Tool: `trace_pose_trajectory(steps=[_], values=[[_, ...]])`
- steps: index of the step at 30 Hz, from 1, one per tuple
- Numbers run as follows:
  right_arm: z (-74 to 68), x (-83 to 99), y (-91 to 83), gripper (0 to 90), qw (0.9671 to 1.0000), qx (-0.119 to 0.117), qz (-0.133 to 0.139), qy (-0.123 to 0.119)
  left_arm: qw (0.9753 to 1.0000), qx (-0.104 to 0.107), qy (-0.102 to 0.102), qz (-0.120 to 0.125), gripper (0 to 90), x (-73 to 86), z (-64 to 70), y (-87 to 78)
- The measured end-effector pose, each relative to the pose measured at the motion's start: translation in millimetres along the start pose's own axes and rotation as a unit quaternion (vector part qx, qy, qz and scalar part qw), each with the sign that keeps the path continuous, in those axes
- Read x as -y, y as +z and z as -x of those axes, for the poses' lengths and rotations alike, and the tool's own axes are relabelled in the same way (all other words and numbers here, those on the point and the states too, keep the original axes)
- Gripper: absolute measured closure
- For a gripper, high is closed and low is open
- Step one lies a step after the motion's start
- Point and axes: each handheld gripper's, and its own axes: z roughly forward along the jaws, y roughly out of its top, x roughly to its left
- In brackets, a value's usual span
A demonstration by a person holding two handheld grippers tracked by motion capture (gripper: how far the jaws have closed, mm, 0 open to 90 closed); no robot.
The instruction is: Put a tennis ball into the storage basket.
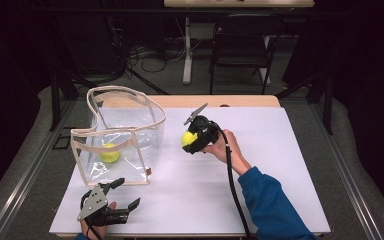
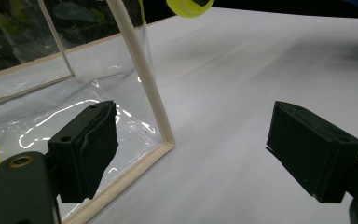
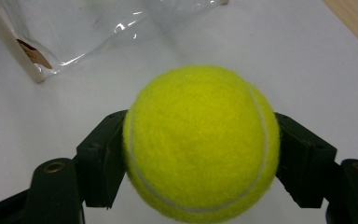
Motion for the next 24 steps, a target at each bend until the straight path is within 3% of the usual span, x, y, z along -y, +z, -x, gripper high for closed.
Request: trace_pose_trajectory(steps=[24], values=[[-0.2,-9.1,-18.5,26.2,0.9999,0.006,0.009,-0.009,1.0000,-0.001,0.000,0.000,16.0,-0.1,0.0,0.0]])
